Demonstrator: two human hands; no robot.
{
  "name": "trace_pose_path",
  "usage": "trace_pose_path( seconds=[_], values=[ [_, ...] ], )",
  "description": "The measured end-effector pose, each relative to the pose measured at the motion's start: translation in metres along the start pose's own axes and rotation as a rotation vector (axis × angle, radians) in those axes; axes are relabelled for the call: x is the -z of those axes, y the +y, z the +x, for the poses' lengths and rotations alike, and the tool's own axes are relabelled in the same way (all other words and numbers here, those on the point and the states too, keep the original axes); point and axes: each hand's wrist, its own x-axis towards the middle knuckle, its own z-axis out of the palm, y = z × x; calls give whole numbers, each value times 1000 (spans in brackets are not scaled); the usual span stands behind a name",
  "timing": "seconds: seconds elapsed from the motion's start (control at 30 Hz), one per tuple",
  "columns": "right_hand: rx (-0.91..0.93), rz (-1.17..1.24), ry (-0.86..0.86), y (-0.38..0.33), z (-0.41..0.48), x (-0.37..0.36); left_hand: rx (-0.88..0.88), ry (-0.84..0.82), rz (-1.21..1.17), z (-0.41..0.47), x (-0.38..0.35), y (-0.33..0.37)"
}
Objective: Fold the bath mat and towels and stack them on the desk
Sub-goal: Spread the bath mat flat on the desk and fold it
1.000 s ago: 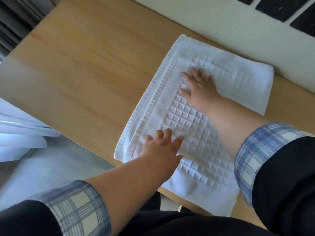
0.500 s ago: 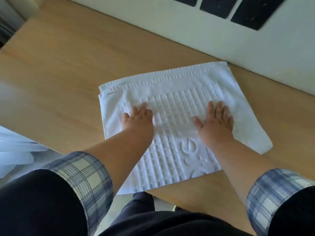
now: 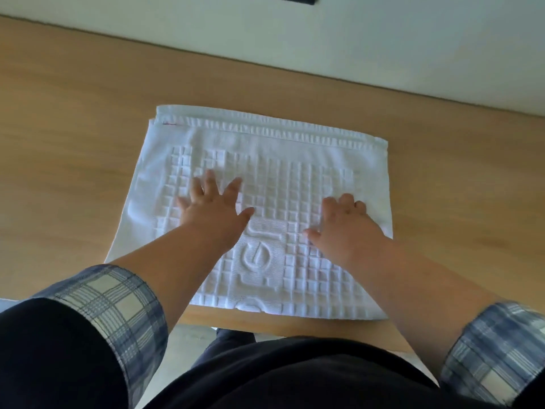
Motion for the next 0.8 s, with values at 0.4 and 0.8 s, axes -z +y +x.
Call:
trace_pose_path(
  seconds=[0.4, 0.8],
  values=[
    [4, 574, 287, 38, 114, 67, -35, 212, 30, 107, 96, 23],
    [-197, 607, 398, 37, 100, 60, -4, 372, -246, 109, 102, -41]
  ],
)
